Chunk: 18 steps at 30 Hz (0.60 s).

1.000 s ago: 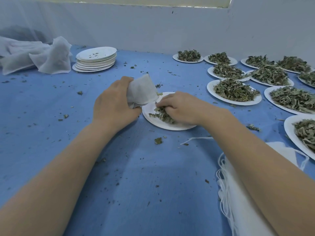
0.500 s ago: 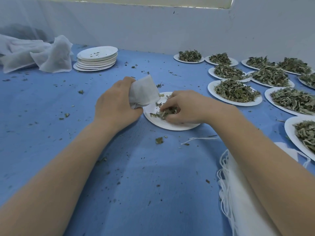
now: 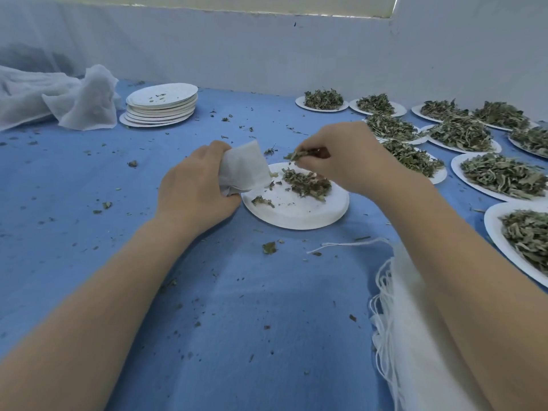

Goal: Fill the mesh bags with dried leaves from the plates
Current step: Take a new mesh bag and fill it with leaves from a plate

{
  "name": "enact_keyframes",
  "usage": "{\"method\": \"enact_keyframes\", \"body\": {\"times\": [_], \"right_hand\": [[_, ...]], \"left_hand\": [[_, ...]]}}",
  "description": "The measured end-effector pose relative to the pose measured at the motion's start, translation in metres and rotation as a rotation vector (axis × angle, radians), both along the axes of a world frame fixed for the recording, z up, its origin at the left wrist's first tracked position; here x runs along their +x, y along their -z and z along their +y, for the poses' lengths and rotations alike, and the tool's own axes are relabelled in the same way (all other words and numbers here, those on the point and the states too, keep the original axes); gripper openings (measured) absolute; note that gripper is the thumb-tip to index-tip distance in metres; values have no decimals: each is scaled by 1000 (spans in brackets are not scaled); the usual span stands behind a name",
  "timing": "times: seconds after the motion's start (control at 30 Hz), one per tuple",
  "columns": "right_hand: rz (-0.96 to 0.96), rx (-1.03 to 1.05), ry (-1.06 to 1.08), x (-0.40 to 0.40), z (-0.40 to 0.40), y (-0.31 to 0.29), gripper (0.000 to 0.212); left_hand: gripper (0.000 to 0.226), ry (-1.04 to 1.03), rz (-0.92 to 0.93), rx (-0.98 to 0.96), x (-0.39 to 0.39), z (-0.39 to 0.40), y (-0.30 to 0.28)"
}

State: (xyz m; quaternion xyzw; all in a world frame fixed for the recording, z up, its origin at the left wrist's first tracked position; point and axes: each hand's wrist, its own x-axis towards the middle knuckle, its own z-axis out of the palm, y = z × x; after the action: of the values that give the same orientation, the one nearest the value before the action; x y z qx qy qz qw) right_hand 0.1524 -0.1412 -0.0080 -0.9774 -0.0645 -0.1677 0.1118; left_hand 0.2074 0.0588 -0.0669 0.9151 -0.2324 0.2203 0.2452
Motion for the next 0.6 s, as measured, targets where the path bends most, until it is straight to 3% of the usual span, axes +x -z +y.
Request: {"method": "enact_keyframes", "body": {"times": [0.17, 0.3, 0.4, 0.6], "right_hand": [[-36, 36, -141, 2, 29, 6, 14], [-6, 388, -178, -4, 34, 7, 15], [69, 540, -189, -7, 31, 2, 21], [-69, 525, -126, -2, 36, -1, 23]], "left_hand": [[52, 67, -60, 10, -8, -6, -2], [56, 69, -13, -64, -11, -10, -3], [52, 77, 15, -122, -10, -11, -3], [48, 82, 25, -198, -11, -11, -3]]}}
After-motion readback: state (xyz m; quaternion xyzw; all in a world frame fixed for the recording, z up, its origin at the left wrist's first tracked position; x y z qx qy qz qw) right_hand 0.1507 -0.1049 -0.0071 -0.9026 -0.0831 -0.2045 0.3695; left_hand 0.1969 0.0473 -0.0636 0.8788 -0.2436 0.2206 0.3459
